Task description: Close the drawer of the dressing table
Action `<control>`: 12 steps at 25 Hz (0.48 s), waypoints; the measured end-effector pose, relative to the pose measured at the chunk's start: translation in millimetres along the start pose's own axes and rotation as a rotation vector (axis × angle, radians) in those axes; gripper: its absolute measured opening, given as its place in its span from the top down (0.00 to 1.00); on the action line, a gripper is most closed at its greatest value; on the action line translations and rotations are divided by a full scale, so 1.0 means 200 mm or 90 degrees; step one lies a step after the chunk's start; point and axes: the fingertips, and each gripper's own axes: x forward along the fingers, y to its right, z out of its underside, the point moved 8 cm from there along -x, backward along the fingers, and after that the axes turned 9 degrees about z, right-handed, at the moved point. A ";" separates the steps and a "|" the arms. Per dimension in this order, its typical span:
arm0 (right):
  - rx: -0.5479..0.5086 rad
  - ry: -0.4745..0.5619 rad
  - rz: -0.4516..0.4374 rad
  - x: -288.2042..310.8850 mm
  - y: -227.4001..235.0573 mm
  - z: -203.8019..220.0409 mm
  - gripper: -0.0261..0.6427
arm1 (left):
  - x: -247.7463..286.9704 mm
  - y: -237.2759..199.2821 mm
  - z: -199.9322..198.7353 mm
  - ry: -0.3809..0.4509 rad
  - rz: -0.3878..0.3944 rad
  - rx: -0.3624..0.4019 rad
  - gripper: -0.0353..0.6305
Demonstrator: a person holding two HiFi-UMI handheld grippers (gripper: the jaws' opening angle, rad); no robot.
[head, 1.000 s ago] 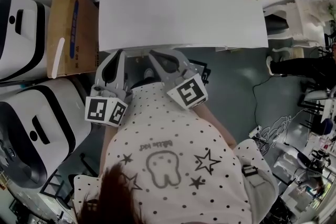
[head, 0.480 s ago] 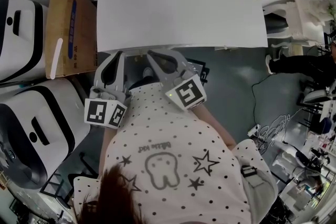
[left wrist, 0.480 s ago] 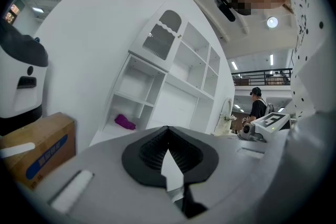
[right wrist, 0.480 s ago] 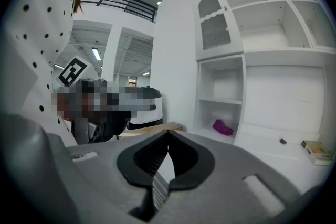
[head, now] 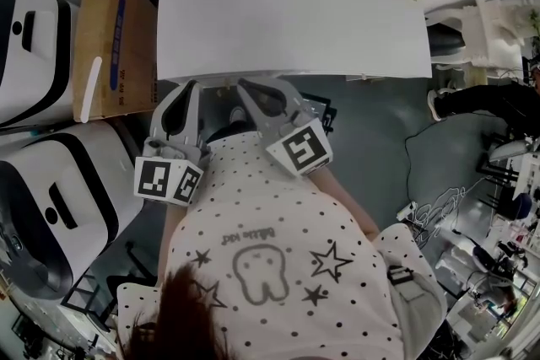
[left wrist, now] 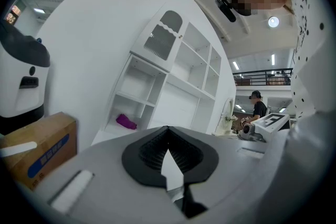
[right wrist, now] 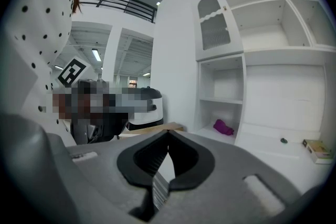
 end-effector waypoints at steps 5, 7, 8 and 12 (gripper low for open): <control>0.000 -0.025 -0.001 0.00 -0.01 -0.03 0.97 | -0.01 -0.01 0.00 0.003 -0.002 -0.006 0.94; 0.000 -0.024 0.000 0.00 -0.02 -0.03 0.97 | -0.02 -0.01 0.00 0.002 -0.001 -0.006 0.94; 0.001 -0.024 0.000 0.00 -0.02 -0.03 0.97 | -0.02 -0.01 0.00 0.002 -0.001 -0.006 0.94; 0.000 -0.024 0.001 0.00 -0.02 -0.03 0.97 | -0.02 -0.01 0.00 0.006 0.003 -0.007 0.94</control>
